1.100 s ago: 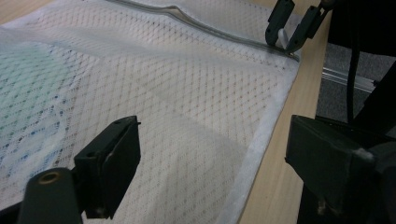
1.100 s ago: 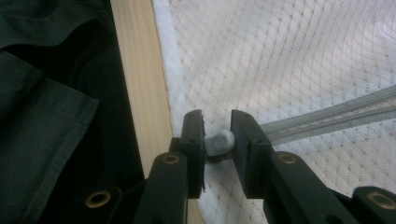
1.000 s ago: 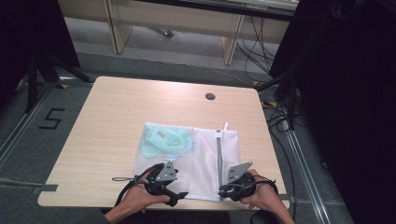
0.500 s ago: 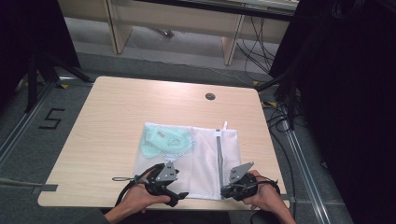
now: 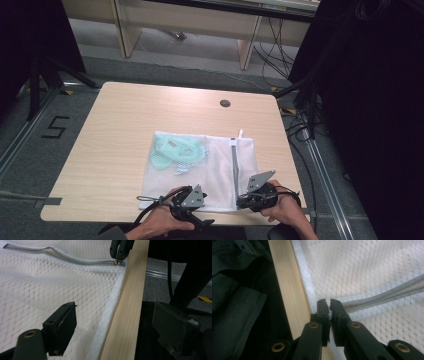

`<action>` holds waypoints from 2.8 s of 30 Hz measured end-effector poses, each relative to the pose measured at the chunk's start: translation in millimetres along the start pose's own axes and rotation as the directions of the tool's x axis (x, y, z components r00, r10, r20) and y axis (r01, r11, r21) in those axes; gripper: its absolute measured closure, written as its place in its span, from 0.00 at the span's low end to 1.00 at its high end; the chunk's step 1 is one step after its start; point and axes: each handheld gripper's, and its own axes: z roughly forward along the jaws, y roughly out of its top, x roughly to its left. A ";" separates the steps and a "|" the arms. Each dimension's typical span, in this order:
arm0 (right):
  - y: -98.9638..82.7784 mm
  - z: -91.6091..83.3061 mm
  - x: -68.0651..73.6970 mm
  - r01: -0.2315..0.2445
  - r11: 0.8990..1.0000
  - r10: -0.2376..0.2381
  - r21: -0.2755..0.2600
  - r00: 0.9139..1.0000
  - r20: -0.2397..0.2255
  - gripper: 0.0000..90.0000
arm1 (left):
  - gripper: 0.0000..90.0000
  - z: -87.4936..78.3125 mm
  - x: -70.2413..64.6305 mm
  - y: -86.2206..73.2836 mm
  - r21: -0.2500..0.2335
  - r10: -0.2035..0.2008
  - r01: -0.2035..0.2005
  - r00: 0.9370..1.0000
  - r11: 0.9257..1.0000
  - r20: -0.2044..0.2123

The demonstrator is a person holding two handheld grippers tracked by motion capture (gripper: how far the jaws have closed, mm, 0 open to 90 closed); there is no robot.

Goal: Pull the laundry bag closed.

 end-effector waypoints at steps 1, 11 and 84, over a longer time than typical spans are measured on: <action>0.5 0.4 -1.6 0.021 1.000 -0.021 -0.010 1.000 -0.003 0.96 | 0.25 3.7 -0.2 1.0 -0.003 0.002 -0.002 1.000 1.000 0.000; 0.6 -5.2 -4.4 -0.038 0.999 0.039 -0.038 0.999 0.021 0.96 | 0.45 24.2 -2.8 13.0 -0.002 0.030 -0.030 0.999 1.000 -0.014; 8.1 11.5 -24.0 -0.030 0.999 0.030 0.034 1.000 -0.001 0.96 | 0.99 63.7 -3.5 31.7 0.058 0.156 -0.159 0.987 0.986 0.046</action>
